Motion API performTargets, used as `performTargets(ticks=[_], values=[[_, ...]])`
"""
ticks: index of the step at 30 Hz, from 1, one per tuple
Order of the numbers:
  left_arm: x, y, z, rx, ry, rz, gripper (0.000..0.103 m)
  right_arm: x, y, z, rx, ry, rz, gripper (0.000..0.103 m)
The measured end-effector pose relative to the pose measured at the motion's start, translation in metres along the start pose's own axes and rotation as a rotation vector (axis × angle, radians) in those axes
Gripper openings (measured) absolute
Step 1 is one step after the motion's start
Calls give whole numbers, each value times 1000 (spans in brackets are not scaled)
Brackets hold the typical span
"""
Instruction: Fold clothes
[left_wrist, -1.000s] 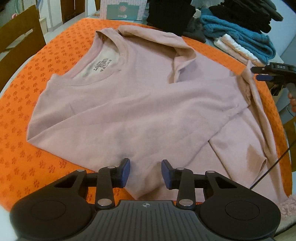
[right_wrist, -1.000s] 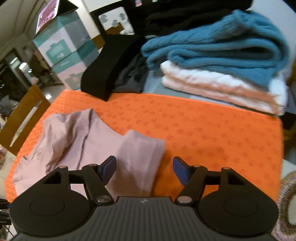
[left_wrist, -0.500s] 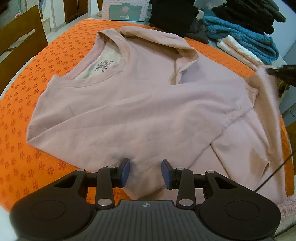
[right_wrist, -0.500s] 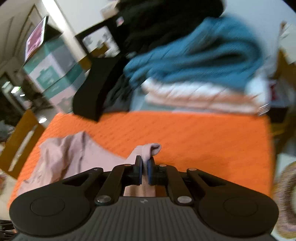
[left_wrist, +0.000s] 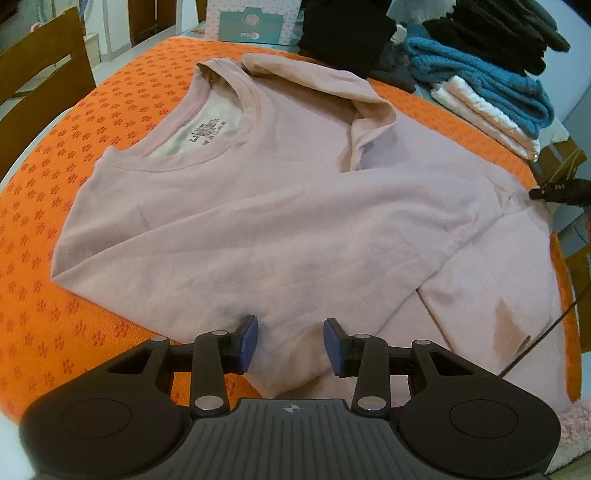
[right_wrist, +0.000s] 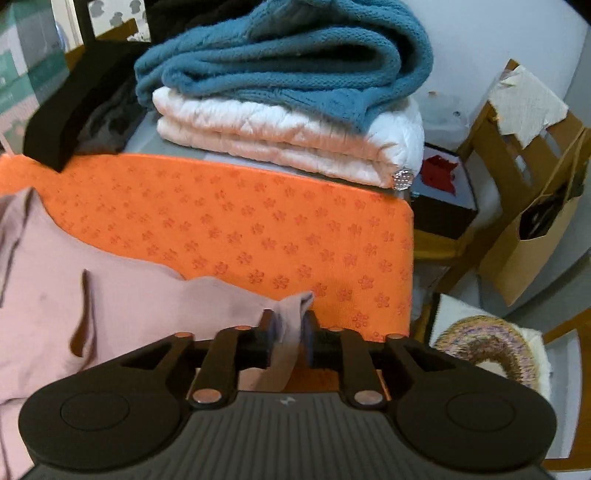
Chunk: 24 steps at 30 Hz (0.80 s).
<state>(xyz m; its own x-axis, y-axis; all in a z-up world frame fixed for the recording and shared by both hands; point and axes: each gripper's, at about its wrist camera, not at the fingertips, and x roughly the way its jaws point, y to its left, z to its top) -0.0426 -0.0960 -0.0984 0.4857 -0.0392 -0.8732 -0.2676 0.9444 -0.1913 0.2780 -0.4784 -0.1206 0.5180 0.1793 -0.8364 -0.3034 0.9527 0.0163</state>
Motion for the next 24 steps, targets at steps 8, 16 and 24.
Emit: performTargets(ticks=[8,16,24], values=[[-36,20,4,-55,-94,80,47,-72,4,-11,-9,-63,52,36],[-54,68,0,-194,-121,169,47,-140,12,-78,29,-34,111,36],[-52,102,5,-204,-124,151,55,-178,42,-186,176,60,125,36]])
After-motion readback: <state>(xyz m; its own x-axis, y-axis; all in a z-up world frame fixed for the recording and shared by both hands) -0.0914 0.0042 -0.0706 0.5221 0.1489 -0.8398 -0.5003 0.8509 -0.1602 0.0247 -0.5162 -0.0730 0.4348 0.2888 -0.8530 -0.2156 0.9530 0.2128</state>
